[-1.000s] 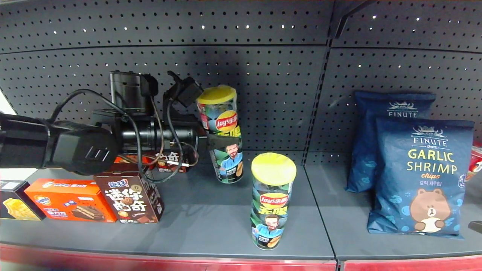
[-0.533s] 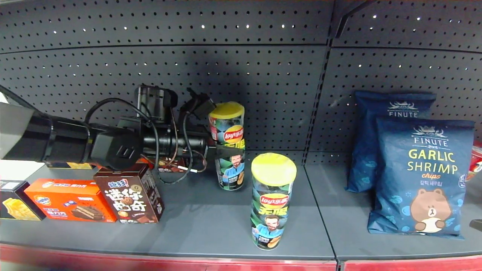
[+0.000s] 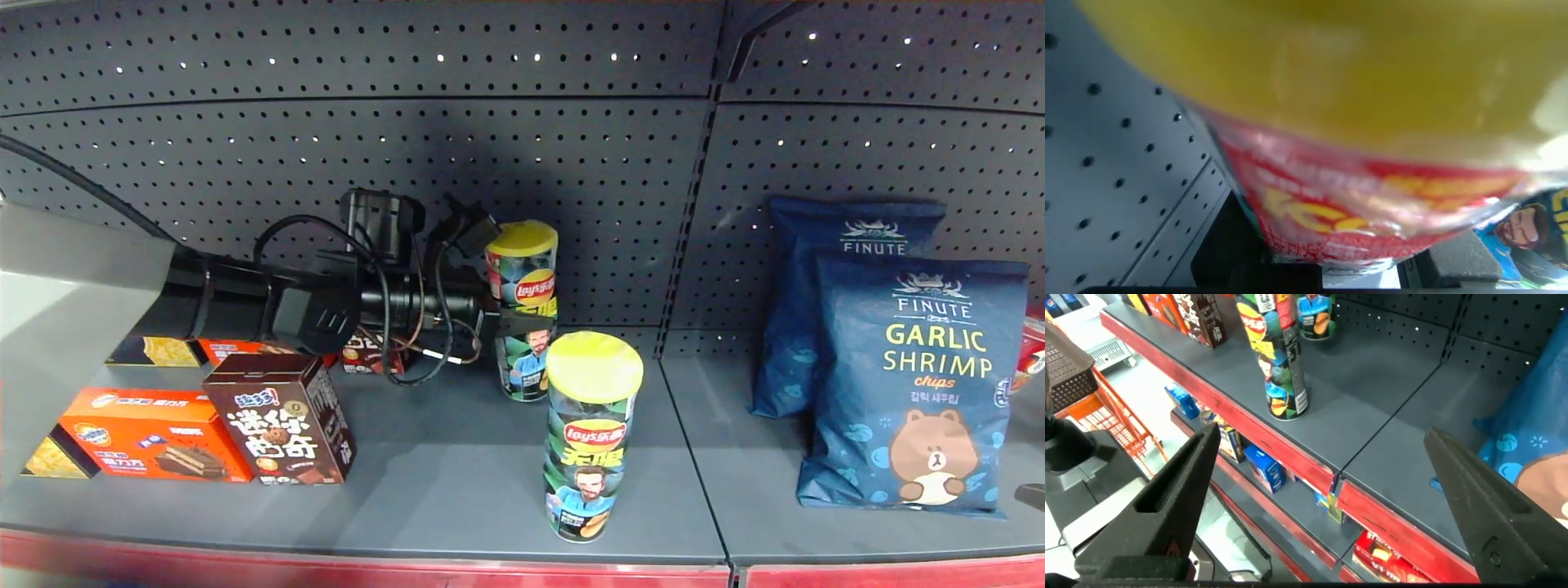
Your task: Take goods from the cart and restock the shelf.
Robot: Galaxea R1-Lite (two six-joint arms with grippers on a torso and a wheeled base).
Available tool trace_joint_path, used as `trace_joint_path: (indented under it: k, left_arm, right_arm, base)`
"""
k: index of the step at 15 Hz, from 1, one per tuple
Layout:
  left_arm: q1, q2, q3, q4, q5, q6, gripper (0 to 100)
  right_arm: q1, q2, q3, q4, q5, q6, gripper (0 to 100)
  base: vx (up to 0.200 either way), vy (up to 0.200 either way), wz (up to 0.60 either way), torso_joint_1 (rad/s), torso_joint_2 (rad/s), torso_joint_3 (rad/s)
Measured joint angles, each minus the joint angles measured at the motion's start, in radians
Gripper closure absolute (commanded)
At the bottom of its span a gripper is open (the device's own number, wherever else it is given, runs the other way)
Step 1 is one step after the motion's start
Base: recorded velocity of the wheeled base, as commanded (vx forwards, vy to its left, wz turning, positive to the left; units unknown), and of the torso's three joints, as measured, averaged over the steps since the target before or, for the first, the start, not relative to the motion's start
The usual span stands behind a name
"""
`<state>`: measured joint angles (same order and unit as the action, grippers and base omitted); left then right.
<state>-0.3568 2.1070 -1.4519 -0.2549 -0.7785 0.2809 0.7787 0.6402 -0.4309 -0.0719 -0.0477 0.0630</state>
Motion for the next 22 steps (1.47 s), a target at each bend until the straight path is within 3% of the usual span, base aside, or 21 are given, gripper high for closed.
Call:
trace_joint_path:
  k: [22]
  left_arm:
    - [-0.041, 0.137, -0.096, -0.004, -0.023, -0.001, 100]
  right_arm:
    - [-0.001, -0.009, 0.008, 0.004, -0.001, 0.0, 0]
  base:
    - [0.0, 0.0, 0.0, 0.0, 0.0, 0.0]
